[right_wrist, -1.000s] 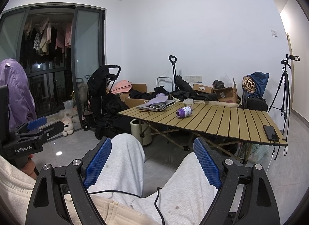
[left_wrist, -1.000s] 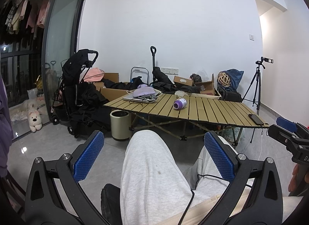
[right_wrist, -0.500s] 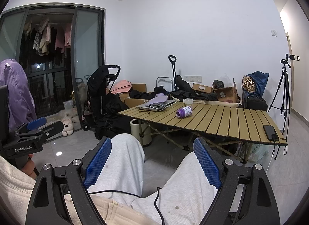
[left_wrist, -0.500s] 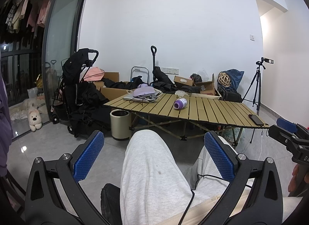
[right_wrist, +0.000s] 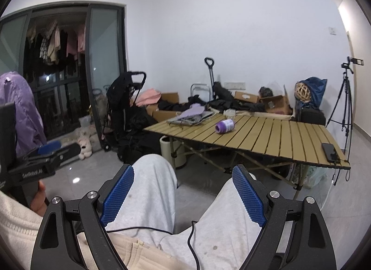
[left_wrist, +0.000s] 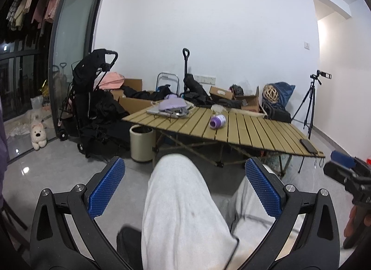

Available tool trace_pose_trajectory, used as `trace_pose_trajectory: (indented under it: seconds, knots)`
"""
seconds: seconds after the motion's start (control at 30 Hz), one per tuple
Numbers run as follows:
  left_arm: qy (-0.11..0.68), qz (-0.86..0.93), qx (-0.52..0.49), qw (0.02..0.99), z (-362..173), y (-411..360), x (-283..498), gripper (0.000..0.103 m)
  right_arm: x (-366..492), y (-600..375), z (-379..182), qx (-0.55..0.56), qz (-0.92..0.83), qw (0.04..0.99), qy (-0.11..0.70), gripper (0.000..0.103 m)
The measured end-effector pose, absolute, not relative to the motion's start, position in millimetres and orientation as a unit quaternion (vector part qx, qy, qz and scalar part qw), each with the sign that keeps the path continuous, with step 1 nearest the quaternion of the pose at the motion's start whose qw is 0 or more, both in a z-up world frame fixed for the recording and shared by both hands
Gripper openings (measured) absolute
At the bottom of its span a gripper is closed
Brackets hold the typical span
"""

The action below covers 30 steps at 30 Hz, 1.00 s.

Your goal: Organize rigid objects

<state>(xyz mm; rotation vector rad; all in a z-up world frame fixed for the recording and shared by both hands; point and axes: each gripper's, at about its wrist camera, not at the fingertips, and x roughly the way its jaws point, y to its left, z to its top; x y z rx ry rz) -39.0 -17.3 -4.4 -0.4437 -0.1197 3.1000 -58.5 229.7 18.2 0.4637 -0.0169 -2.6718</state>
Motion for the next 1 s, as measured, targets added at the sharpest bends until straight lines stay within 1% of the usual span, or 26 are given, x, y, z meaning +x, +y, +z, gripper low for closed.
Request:
trace_pose_trajectory:
  seconds: [0.1,0.17,0.23,0.27,0.37,0.43,0.57,0.63,0.67,0.7,0.83,0.9,1.0]
  knots:
    - [-0.004,0.995,-0.094,-0.036,-5.6,-14.3,-73.2,0.103,-94.5,225.2,16.5,0.185,-0.957,0.221,0.012,0.091]
    - [0.023,0.993,-0.097,-0.063,-9.4,-10.0,-106.5,0.103,-129.3,223.5,8.1,0.206,-0.955,0.214,0.020,0.091]
    - [0.012,0.991,-0.131,-0.029,-11.2,-10.6,-144.3,0.103,-163.4,227.0,-0.9,0.220,-0.951,0.217,0.006,0.091]
    - [-0.009,0.990,-0.143,-0.010,-12.7,-11.4,-162.0,0.103,-185.1,228.6,-4.6,0.230,-0.948,0.218,-0.002,0.091]
    - [-0.074,0.983,-0.171,0.003,-17.4,-13.1,-206.8,0.103,-245.0,231.3,-13.1,0.250,-0.945,0.211,-0.015,0.091]
    - [-0.093,0.978,-0.186,0.002,-20.0,-9.7,-240.4,0.103,-284.1,231.8,-19.1,0.262,-0.943,0.203,-0.020,0.091]
    - [-0.071,0.978,-0.196,-0.023,-20.2,1.8,-306.0,0.103,-358.1,234.2,-36.0,0.292,-0.934,0.201,-0.051,0.091]
    - [-0.051,0.977,-0.203,-0.034,-23.2,8.9,-344.0,0.103,-386.3,229.0,-42.2,0.287,-0.935,0.202,-0.048,0.091]
    - [-0.041,0.976,-0.209,-0.038,-23.0,9.9,-365.4,0.103,-401.8,224.1,-44.4,0.281,-0.938,0.200,-0.039,0.101]
    - [-0.034,0.976,-0.212,-0.039,-25.1,11.1,-388.1,0.103,-417.4,218.2,-45.9,0.279,-0.939,0.198,-0.031,0.103]
    - [-0.039,0.972,-0.231,-0.029,-38.1,12.0,-468.9,0.103,-500.7,198.1,-57.0,0.323,-0.926,0.194,-0.029,0.103]
    - [-0.036,0.969,-0.242,-0.035,-44.9,11.8,-502.8,0.103,-546.7,193.0,-65.8,0.349,-0.920,0.173,-0.048,0.103]
    - [-0.040,0.965,-0.255,-0.040,-56.3,10.0,-545.1,0.103,-606.8,188.6,-77.5,0.354,-0.923,0.134,-0.072,0.103]
